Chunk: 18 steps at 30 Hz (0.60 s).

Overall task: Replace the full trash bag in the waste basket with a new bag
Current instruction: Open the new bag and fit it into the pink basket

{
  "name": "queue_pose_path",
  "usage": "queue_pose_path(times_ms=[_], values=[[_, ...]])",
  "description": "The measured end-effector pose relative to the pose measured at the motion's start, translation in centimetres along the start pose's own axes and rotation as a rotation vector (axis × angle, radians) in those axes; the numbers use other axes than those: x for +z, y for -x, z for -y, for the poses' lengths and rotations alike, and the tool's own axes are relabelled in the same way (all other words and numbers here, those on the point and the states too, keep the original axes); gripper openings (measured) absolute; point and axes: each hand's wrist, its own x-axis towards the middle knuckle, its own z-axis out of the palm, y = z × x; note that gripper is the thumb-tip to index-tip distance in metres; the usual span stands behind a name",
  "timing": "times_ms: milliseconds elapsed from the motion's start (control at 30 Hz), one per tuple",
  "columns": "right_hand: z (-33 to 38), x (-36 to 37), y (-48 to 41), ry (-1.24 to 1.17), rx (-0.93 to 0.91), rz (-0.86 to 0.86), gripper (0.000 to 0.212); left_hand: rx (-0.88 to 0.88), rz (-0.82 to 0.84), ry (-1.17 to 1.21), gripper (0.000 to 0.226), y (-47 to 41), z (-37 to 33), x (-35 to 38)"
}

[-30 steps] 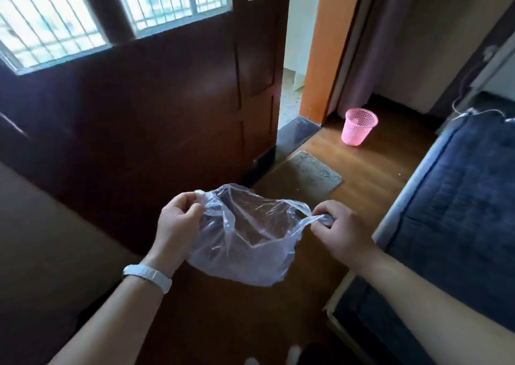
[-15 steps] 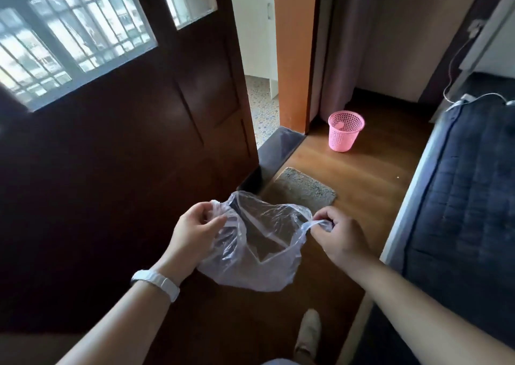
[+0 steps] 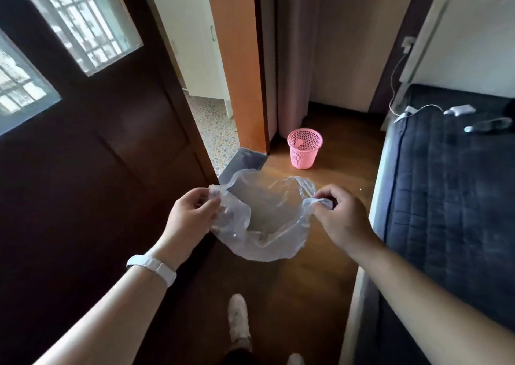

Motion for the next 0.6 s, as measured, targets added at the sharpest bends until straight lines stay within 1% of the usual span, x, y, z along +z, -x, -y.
queue_pose_path(times_ms=[67, 233, 333, 433, 533, 600], values=[[-0.6, 0.2, -1.9, 0.004, 0.035, 0.0, 0.012, -0.006, 0.035, 0.019, 0.003, -2.7, -0.1, 1.3], [-2.1, 1.7, -8.0, 0.085, 0.129, -0.037, 0.009, -0.022, 0.137, 0.024, 0.006, -11.2, 0.0, 4.5], [-2.1, 2.8, -12.6, 0.126, 0.184, -0.094, 0.008, -0.009, 0.204, 0.044, 0.007, -17.2, -0.9, 5.9], [-1.6, 3.8, -17.0, 0.176, 0.202, -0.136, 0.006, 0.005, 0.268, 0.053, 0.01, -23.0, -2.5, 6.8], [-1.3, 4.1, -20.4, 0.24, 0.193, -0.187, 0.004, 0.058, 0.351, 0.071, 0.012, -27.9, -4.2, 7.9], [-1.7, 4.2, -22.5, 0.267, 0.211, -0.229, 0.003, 0.058, 0.375, 0.068, 0.014, -30.9, -4.9, 9.2]])
